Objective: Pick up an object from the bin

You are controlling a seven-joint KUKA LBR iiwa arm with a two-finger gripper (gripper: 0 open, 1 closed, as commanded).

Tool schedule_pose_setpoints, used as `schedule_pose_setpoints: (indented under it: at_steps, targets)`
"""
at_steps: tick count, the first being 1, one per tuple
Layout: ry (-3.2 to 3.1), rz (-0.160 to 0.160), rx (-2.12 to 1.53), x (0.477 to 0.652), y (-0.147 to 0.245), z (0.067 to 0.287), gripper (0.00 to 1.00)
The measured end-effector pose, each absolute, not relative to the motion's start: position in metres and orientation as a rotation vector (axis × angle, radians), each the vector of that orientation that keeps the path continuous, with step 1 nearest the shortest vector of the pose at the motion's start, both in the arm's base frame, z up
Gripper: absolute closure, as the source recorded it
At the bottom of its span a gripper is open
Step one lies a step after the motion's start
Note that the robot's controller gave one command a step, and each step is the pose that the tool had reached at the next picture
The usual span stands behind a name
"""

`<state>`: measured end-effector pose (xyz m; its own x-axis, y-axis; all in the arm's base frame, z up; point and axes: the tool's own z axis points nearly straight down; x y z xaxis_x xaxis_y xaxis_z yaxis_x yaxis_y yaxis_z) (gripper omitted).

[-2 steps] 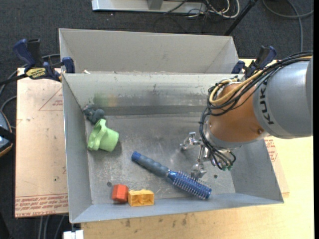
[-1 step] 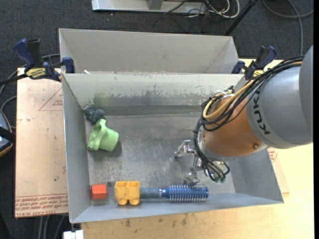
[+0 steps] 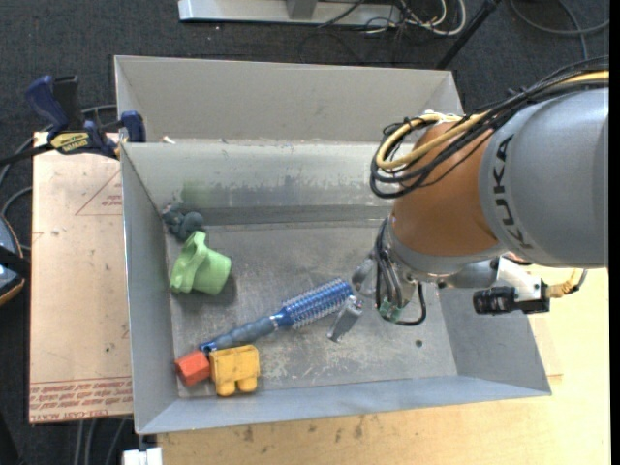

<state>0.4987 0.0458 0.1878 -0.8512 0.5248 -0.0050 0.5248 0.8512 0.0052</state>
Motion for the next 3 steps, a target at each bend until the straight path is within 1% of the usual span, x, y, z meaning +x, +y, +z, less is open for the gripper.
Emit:
schedule_pose_setpoints:
  at_steps: [1,2,3]
  targets:
    - [2.931,0.004,1.128,0.538,0.027,0.072,0.00]
    - [2.890,0.008,1.198,0.586,0.084,0.076,0.00]
    - [2.860,0.007,1.289,0.617,0.114,0.095,0.00]
